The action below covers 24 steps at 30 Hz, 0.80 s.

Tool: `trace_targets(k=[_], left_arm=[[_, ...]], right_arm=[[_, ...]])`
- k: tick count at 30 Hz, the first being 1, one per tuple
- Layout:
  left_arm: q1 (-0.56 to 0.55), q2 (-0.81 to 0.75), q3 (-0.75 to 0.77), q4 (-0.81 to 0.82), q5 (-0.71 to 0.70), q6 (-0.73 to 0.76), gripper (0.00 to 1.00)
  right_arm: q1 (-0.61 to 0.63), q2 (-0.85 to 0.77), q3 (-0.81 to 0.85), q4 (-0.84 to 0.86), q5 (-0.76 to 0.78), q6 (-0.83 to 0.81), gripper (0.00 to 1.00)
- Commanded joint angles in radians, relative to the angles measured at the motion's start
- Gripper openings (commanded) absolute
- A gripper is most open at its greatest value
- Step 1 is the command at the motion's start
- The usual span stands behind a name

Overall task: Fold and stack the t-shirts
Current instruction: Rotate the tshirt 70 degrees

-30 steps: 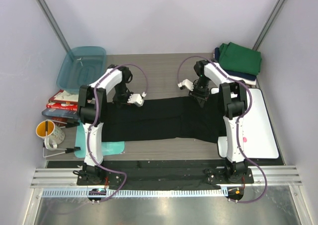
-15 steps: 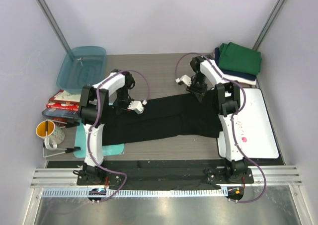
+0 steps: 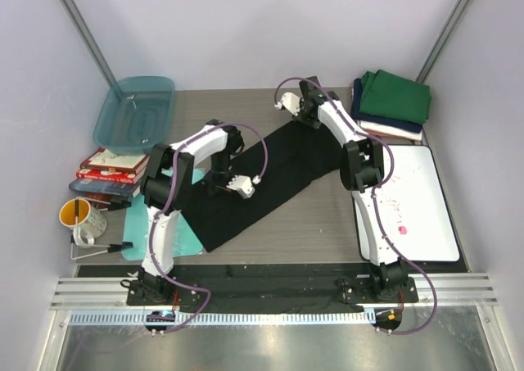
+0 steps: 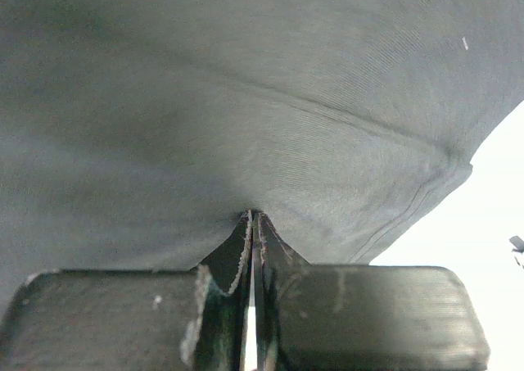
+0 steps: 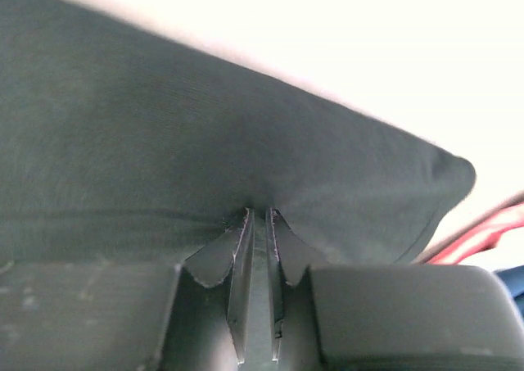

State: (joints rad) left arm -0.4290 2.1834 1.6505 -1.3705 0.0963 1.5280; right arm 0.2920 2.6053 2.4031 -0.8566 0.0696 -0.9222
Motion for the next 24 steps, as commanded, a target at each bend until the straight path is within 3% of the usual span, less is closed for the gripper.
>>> trace_targets(k=[1, 8, 11, 12, 17, 20, 21, 22, 24], left_arm=[[-0.098, 0.006, 0.020, -0.030, 0.138, 0.046, 0.00], [-0.192, -0.019, 0.022, 0.002, 0.188, 0.078, 0.00], [-0.189, -0.031, 0.028, 0.025, 0.149, 0.035, 0.00], [-0.180, -0.037, 0.041, 0.008, 0.143, 0.031, 0.00], [-0.111, -0.121, 0.120, 0.002, 0.123, -0.022, 0.00], [-0.070, -0.146, 0.205, 0.019, 0.088, -0.043, 0.35], [-0.054, -0.148, 0.218, 0.025, 0.066, -0.052, 0.54], [-0.045, -0.149, 0.227, 0.060, 0.060, -0.058, 0.60], [-0.019, -0.152, 0.230, 0.118, 0.053, -0.074, 0.59]], right_arm=[[0.010, 0.081, 0.007, 0.342, -0.008, 0.077, 0.18], [0.044, 0.095, 0.077, 0.585, 0.041, 0.169, 0.16], [0.044, 0.046, 0.053, 0.613, 0.062, 0.209, 0.34], [0.044, 0.001, 0.036, 0.614, 0.068, 0.213, 0.46], [0.030, -0.169, -0.133, 0.604, 0.098, 0.290, 0.66], [0.019, -0.264, -0.225, 0.548, 0.116, 0.344, 0.72], [0.013, -0.281, -0.273, 0.533, 0.125, 0.364, 0.71], [0.009, -0.313, -0.297, 0.506, 0.148, 0.376, 0.69], [-0.013, -0.332, -0.346, 0.469, 0.165, 0.420, 0.47]])
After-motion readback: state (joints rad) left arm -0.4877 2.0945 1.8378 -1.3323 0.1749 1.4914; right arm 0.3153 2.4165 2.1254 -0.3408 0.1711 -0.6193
